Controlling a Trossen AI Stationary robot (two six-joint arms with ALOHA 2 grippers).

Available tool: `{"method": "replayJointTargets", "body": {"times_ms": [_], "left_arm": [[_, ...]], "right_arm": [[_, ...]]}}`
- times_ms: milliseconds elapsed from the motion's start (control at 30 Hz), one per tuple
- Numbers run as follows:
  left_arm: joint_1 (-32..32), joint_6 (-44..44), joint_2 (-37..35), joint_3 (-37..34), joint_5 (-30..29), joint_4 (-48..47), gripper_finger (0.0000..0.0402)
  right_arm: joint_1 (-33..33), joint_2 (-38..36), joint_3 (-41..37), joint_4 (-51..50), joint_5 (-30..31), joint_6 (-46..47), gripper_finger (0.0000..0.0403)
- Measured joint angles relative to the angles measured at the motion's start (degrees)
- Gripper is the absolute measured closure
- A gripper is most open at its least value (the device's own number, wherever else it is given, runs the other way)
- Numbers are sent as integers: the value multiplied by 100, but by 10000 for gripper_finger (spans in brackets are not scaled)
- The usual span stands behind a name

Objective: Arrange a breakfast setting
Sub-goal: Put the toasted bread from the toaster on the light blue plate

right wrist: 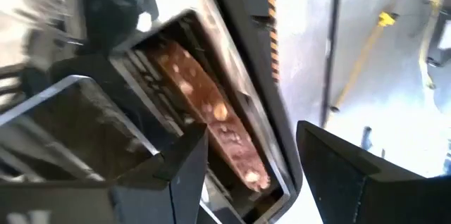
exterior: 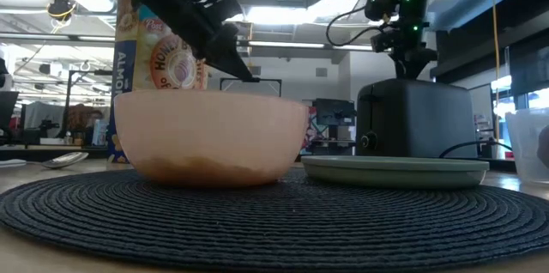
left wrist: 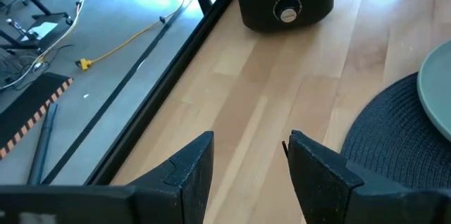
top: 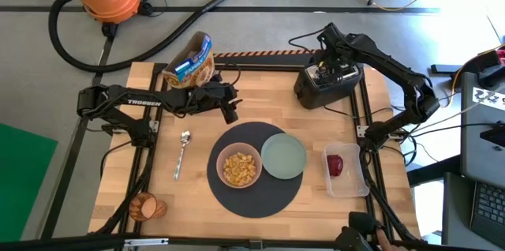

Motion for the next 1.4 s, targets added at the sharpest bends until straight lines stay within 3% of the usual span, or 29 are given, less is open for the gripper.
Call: {"method": "replayJointTargets", "body": {"times_ms": [267, 800, 1400], "left_arm": [[-2, 4, 0, 0, -2, -14, 232], [-2, 0, 0, 0, -2, -16, 232], [-2, 4, 0, 0, -1, -11, 232]], "right_arm": [[0, 16, 2, -44, -267, -108, 204], [7, 40, -173, -19, -284, -111, 303], [7, -208, 93, -266, -139, -43, 367]]}}
